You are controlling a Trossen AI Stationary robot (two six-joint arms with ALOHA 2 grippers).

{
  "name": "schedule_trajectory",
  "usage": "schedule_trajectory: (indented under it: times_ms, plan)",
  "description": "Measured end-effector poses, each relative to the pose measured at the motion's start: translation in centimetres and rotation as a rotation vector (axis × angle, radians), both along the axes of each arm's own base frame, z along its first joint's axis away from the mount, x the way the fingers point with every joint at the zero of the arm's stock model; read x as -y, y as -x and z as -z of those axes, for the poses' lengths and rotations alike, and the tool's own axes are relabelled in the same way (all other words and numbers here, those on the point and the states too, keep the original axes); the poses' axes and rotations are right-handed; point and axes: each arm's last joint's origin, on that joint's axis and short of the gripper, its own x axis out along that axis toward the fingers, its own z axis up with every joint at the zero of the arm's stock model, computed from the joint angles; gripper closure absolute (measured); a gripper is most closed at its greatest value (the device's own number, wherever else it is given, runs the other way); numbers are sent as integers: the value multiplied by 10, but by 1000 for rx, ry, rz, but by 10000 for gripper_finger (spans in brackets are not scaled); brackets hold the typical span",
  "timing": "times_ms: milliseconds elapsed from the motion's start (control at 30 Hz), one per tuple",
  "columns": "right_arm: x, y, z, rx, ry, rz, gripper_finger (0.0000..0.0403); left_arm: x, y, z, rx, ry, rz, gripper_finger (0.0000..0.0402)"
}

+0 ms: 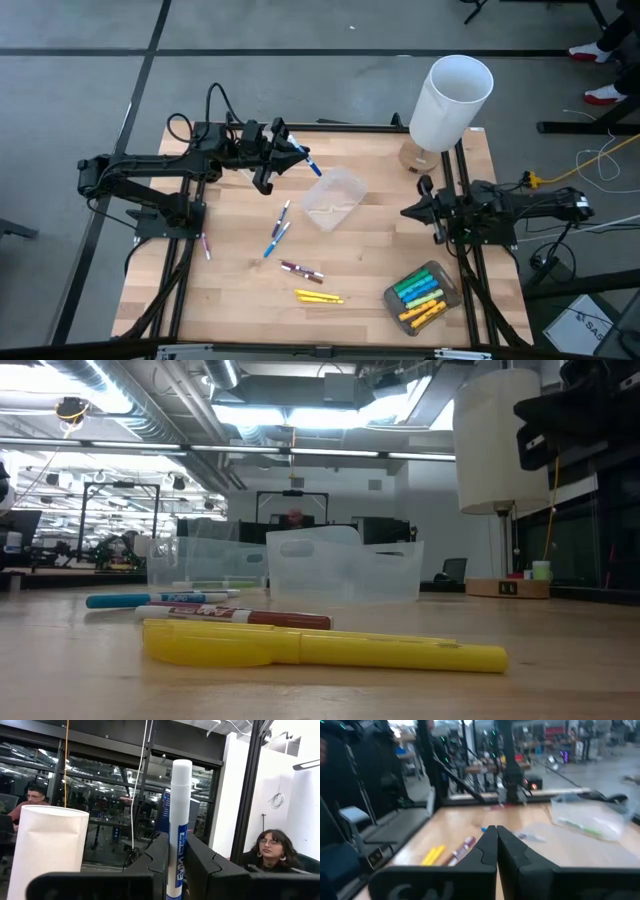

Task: Pick & Place Markers
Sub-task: Put the right blue marker into the transparent bin

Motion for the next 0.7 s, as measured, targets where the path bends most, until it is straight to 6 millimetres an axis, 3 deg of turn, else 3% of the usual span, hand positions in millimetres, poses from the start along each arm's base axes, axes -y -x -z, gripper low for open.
schedule_trajectory:
  times_ms: [333,700]
  plan:
    - [-1,0,25,29,-27,-18,402,0,0,0,0,-4,-2,369]
    - [0,0,32,-28,27,17,402,0,0,0,-3,-8,-4,369]
